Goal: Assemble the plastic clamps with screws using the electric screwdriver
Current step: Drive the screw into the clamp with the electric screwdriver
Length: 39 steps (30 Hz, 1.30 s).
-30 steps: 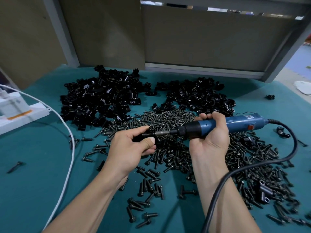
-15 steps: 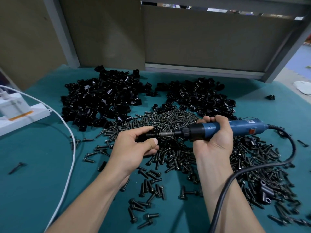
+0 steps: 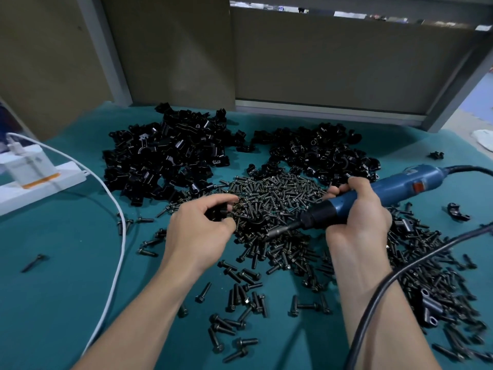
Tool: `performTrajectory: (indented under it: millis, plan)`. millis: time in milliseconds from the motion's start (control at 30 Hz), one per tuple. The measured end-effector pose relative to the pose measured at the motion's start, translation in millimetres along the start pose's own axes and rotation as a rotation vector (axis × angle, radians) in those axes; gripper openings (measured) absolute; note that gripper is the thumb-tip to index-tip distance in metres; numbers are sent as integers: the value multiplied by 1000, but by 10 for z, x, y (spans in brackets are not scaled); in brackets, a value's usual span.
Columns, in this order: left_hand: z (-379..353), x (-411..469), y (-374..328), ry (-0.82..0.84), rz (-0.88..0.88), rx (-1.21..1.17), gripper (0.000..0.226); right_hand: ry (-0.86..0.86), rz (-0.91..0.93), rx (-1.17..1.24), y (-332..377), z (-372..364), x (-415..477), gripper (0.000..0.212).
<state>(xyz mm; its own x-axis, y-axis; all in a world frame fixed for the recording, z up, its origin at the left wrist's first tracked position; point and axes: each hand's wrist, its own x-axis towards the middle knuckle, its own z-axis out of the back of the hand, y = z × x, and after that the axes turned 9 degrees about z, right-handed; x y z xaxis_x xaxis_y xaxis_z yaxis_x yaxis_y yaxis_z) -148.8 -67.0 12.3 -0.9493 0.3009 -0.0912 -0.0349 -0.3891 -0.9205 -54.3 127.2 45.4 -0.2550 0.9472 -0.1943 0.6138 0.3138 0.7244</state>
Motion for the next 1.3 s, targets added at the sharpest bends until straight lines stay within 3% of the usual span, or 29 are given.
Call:
performTrajectory:
  millis: [133, 200, 333, 467, 567, 633, 733, 967, 1067, 1167, 1300]
  plan:
    - [4, -61, -40, -102, -153, 365, 46, 75, -103, -110, 115, 22, 65, 24]
    - [-24, -86, -40, -137, -216, 483, 49, 155, -124, -274, 147, 10, 77, 22]
    - [-25, -91, -36, -118, -232, 443, 44, 386, 114, -908, 180, -35, 76, 20]
    - [-42, -100, -71, -194, -199, 430, 20, 416, 311, -1649, 188, -86, 139, 78]
    - [-124, -129, -75, -233, -245, 530, 37, 455, 320, -1911, 140, -107, 155, 81]
    - [-177, -151, -74, -214, -285, 598, 29, 449, 335, -2002, 92, -105, 151, 73]
    - [-256, -141, -39, -164, -303, 684, 49, 411, 447, -2058, 20, -85, 155, 60]
    - [-246, -215, -72, -268, -398, 605, 11, 437, 626, -2067, 76, -123, 62, 56]
    - [-171, -202, -112, -457, -478, 468, 11, 651, 765, -1591, 126, -144, -150, 41]
    - [-119, -205, -125, -582, -574, 305, 19, 963, 580, -1063, 55, -180, -483, 52]
    - [-63, -188, -75, -578, -845, 383, 14, 1187, 507, -1013, -129, -108, -655, 60]
